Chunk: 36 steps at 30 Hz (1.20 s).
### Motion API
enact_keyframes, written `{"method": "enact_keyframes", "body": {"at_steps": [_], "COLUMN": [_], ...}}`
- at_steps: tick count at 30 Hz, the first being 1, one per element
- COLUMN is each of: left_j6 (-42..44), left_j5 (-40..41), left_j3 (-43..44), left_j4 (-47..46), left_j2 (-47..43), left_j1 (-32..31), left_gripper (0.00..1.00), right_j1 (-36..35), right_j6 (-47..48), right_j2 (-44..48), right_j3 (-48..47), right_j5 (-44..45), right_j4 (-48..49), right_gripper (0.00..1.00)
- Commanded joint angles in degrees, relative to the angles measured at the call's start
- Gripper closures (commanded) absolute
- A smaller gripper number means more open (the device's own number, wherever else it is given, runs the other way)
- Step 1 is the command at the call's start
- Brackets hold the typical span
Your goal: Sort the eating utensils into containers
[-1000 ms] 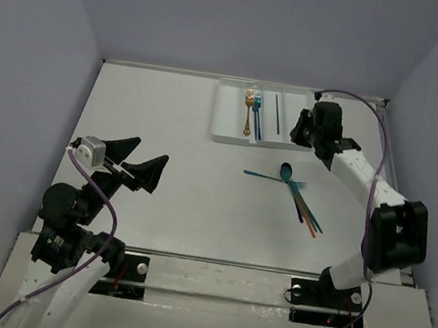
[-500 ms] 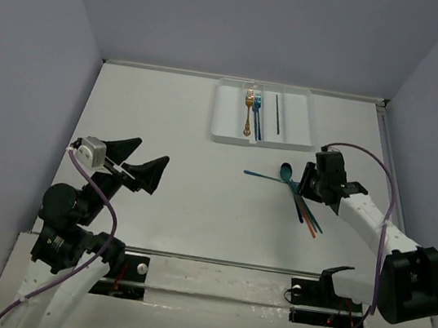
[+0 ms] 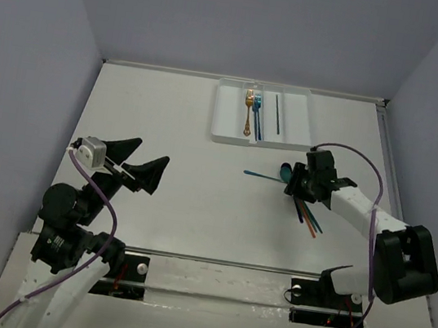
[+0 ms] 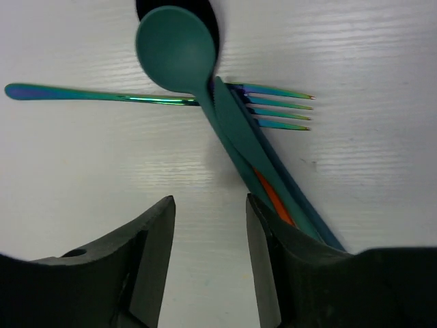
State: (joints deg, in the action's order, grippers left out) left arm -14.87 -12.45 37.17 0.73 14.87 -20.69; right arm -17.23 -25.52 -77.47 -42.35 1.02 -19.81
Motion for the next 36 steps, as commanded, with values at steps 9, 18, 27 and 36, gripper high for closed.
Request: {"method": "enact_keyframes", "body": {"at_steps": [9,18,27,36], "left_j6": [0.11,-0.07,-0.07,0.02], "left_j5": [-1.09,-1.61,-1.26,-1.09], "left_j3": [1.68,1.68,1.77,1.86], "left_j4": [-2.4,-2.58,-2.58,-2.49], "left_j2": [0.86,0.59,-0.37,-1.16], "left_j1": [-0.32,-0.32,-0.85,-1.9], "left_gripper": [0.01,0.01,0.01,0.01], "right_j1": [-5.53,-3.34,0.1,0.71], "right_j6": [-4.19,-4.36,-2.7,-2.08], "right_j2": [-7.53,0.91,-2.24,-3.39], "right_j3": [-4.85,-2.92,-4.67,-4.41], "right_j5": [4.07,14.02,13.31,12.09], "right_j4": [8.91,0.21,-4.88,-8.22], "right_gripper": [0.46,0.68,0.64,0.71]}}
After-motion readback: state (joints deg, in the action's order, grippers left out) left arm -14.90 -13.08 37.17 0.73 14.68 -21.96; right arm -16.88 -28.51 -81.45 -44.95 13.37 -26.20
